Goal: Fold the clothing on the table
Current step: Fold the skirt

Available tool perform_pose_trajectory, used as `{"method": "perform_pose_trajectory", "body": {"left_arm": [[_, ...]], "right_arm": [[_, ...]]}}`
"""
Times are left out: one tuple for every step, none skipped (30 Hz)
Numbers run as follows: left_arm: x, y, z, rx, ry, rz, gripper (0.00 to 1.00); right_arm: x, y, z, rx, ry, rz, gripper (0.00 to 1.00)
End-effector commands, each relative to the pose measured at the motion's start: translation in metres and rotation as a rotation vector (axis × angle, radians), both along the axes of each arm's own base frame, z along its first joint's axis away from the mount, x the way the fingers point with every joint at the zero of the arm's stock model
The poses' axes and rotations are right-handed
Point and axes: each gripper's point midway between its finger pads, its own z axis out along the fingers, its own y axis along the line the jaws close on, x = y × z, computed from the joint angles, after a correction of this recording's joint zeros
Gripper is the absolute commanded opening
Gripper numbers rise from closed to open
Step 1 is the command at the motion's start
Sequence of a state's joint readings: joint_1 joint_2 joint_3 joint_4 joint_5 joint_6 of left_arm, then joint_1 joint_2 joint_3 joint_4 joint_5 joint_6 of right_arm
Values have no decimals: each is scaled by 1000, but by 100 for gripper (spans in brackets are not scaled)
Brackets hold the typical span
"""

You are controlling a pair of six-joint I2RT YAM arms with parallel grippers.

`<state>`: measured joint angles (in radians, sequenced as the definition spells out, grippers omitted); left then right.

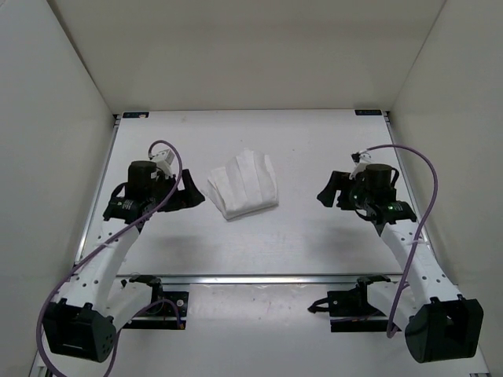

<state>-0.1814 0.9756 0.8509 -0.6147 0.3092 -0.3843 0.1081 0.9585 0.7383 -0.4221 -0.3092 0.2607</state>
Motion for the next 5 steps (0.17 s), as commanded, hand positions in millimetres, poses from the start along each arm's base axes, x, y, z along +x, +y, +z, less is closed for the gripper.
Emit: {"method": "perform_pose_trajectory", "body": {"left_arm": [[-28, 26, -32, 166, 130, -2, 99], [-31, 27, -34, 176, 135, -11, 99], [-32, 25, -39, 183, 153, -20, 98], [-34, 28, -46, 203, 169, -25, 99], [-37, 32, -54, 213, 192, -18, 98]], "right_arm": [[4, 4, 5, 16, -31, 54, 69], [3, 1, -5, 16, -6, 46, 69], [3, 3, -5, 26, -8, 58, 69], [3, 0, -7, 29, 0, 48, 69], [3, 0, -6, 33, 2, 47, 69]]}}
